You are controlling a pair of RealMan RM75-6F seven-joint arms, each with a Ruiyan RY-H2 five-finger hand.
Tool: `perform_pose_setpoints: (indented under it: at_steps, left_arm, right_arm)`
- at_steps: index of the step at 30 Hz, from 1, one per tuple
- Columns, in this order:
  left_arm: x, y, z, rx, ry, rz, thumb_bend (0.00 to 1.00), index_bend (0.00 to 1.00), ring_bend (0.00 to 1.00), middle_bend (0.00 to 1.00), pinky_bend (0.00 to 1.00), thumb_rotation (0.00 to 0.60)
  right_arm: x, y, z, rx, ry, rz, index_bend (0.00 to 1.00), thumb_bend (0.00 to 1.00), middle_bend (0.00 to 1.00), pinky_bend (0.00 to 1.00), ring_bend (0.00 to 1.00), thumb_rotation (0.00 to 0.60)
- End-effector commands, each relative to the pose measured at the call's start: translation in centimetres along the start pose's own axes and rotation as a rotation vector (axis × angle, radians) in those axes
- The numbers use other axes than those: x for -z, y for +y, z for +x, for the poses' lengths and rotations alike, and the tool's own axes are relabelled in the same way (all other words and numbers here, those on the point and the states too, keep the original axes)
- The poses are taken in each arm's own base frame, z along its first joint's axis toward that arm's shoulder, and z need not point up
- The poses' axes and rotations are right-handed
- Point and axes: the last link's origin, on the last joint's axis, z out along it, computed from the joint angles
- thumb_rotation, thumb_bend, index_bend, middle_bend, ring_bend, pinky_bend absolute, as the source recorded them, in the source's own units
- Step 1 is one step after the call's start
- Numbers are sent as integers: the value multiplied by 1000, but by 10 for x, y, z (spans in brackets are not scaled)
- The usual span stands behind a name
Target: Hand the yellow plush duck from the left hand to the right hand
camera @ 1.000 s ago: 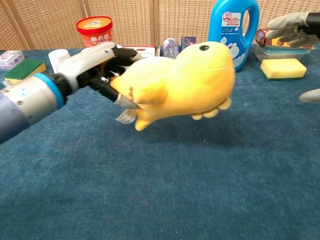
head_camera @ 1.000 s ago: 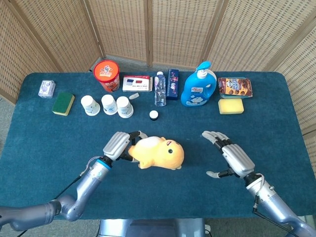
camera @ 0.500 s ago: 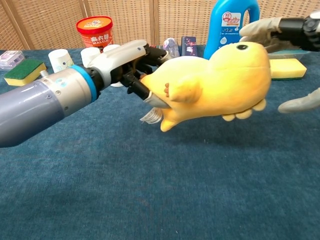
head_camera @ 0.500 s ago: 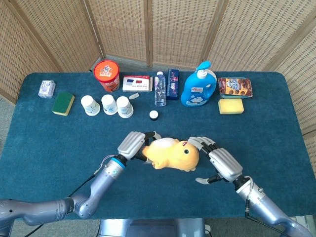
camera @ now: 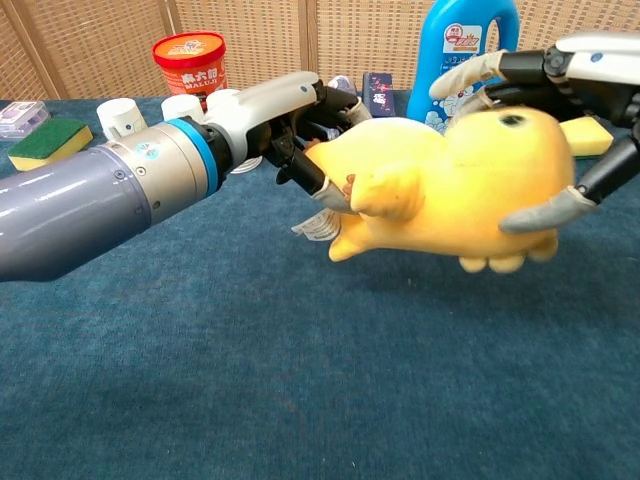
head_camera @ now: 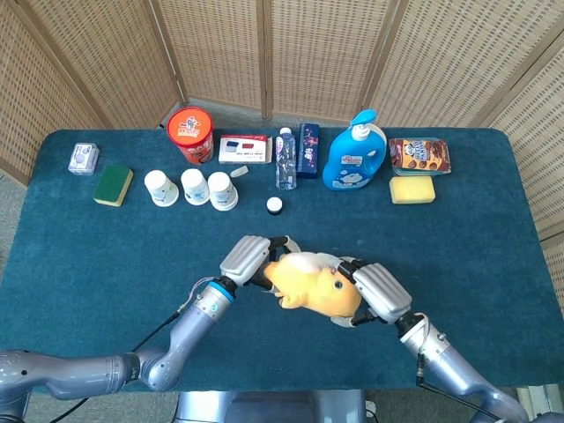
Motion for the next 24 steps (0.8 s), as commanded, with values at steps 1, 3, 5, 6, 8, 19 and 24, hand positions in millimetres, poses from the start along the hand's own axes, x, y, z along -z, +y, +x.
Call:
perform_pose_setpoints:
  at_steps: [1, 3, 5, 6, 8, 19, 24]
  left_arm:
    - [0, 1, 2, 3, 4, -1, 17, 630, 554, 634, 766, 600]
    - [1, 1, 2, 7, 5, -1, 16, 630, 554, 634, 766, 600]
    - [1, 2, 3, 8, 5, -1, 16, 630, 554, 633, 766, 600]
    - [2, 2, 3, 9, 7, -2, 16, 629, 553, 633, 766, 600]
    - [2, 2, 3, 7, 7, -3, 16, 621, 548, 626, 766, 600]
    - [7, -5, 4, 10, -7, 0, 0, 128, 151, 135, 496, 600]
    - [13, -9, 11, -13, -22, -9, 0, 0, 0, 0, 289, 600]
  right_arm:
    - [-4, -1, -1, -8, 52, -4, 522, 96, 644, 757, 562, 600]
    - [-5, -1, -3, -16, 68, -9, 591, 182, 684, 798, 603, 600]
    - [-6, -1, -4, -21, 82, -11, 633, 255, 710, 818, 630, 600]
    - [-7, -1, -4, -25, 93, -9, 649, 289, 719, 821, 640, 600]
    - [-7, -1, -4, -26, 107, -9, 667, 325, 730, 824, 650, 600]
    - [-7, -2, 0, -28, 135, -13, 674, 415, 730, 827, 653, 600]
    - [-7, -2, 3, -29, 142, -12, 679, 420, 731, 827, 653, 600]
